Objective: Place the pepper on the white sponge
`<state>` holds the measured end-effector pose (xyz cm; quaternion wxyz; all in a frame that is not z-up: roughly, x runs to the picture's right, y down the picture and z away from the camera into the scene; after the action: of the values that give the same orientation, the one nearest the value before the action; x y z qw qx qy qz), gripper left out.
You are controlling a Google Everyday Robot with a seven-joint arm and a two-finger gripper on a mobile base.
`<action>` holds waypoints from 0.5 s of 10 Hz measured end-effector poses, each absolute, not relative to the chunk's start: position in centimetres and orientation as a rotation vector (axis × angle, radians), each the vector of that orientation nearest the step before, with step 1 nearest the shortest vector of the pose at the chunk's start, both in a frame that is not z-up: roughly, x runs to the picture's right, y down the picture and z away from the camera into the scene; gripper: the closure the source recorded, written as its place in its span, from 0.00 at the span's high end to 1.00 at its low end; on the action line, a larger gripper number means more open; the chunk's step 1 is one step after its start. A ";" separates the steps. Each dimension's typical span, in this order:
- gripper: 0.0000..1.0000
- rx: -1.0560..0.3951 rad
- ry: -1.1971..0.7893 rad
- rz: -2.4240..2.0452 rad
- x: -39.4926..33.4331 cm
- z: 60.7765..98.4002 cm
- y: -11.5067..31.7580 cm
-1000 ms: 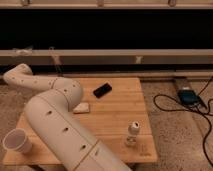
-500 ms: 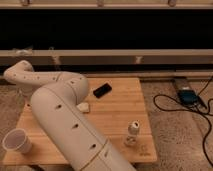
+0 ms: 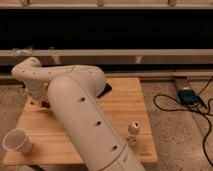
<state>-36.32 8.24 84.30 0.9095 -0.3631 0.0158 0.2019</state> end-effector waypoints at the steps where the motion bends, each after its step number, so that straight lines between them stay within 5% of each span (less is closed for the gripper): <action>1: 0.00 -0.753 0.026 0.445 -34.7 84.2 7.7; 5: 0.00 -0.799 0.030 0.587 -28.6 85.0 6.7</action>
<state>-28.56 6.66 85.01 0.8795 -0.3833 0.0145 0.2817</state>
